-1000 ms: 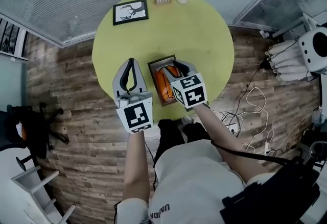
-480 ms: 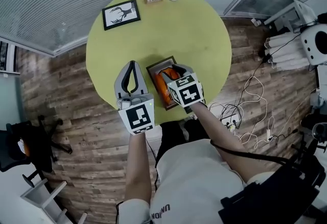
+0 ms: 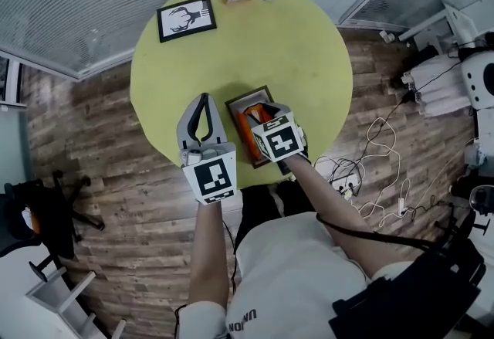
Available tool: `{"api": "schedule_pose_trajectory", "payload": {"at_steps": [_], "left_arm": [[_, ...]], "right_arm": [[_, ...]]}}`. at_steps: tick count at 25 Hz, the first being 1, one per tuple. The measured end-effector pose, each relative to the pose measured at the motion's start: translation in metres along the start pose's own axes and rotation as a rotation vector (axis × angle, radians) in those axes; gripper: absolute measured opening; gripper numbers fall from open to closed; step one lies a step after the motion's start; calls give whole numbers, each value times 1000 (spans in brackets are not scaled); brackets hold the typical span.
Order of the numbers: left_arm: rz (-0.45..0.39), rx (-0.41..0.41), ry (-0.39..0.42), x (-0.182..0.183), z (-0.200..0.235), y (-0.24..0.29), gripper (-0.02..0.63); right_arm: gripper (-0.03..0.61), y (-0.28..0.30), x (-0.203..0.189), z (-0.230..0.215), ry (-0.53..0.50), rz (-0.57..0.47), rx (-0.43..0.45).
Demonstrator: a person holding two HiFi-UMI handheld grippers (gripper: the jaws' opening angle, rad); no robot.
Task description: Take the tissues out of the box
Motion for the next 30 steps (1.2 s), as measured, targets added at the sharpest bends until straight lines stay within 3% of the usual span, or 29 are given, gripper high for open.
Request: {"api": "schedule_pose_trajectory", "payload": {"at_steps": [17,30], "left_arm": [[19,23,-19,-6,3,3,14],[28,34,-30,-9,4,3,14]], "right_arm": [[192,12,1,3,-31,155,-67],[60,13,0,-1,-24,190,-79]]}}
Point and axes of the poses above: the fingertips, and each gripper's own axes: y forward along the fingers, z to its left, x out of its top, the point moved 10 cm from there along -y, backward along the fingers, and after that the axes turned 15 degrees about x, right-handed, at the moved point
